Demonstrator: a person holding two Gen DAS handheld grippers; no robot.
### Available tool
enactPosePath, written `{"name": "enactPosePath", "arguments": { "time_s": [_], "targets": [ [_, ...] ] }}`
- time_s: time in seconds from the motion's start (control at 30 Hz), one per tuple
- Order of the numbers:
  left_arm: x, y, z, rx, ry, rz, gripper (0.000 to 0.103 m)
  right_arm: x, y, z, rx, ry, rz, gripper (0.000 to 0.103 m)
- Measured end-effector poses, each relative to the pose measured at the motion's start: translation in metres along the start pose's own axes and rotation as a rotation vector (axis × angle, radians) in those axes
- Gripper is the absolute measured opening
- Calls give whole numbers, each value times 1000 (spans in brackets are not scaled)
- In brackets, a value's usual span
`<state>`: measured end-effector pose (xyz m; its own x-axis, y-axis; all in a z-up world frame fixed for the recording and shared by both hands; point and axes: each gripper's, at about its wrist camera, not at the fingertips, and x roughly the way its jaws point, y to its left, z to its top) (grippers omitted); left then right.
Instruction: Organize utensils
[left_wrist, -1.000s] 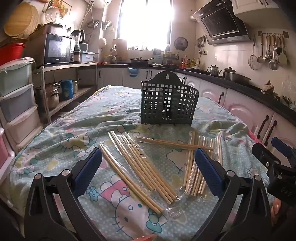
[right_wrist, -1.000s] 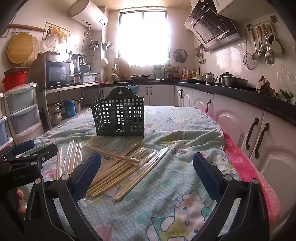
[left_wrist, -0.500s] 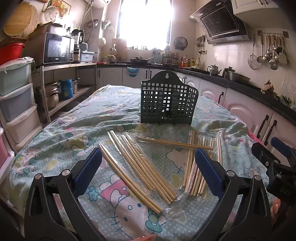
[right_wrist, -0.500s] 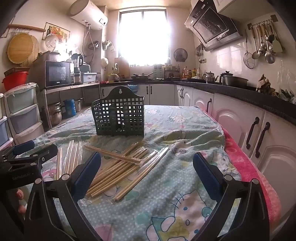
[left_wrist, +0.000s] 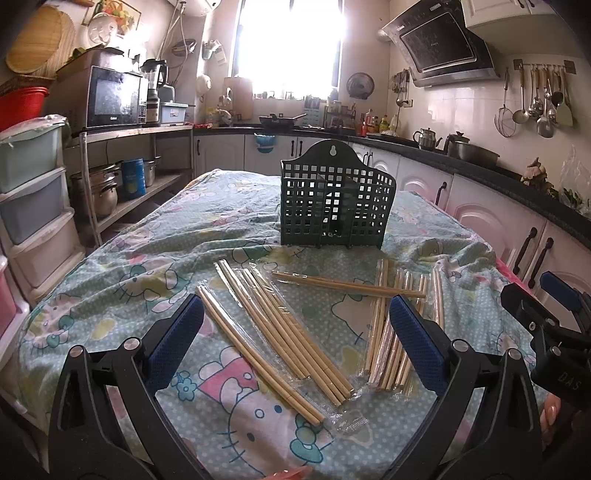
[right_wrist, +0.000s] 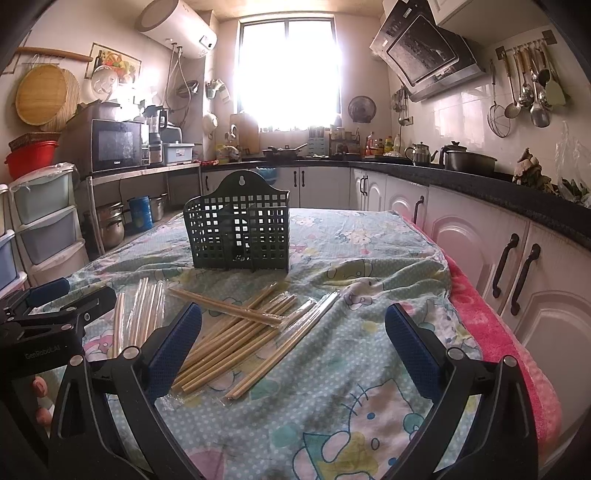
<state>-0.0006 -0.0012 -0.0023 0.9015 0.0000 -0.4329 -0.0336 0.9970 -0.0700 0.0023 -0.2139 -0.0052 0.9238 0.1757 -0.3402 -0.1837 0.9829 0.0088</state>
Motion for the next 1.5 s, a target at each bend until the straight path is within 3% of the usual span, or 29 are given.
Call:
{"name": "enactPosePath", "arguments": {
  "time_s": [1.1,1.5],
  "targets": [
    [4,14,1,-29,3,28,92,5,8,-3,-23,23,13,97],
    [19,37,2,-59,83,55,92,21,22,4,-77,69,71,97]
  ]
}}
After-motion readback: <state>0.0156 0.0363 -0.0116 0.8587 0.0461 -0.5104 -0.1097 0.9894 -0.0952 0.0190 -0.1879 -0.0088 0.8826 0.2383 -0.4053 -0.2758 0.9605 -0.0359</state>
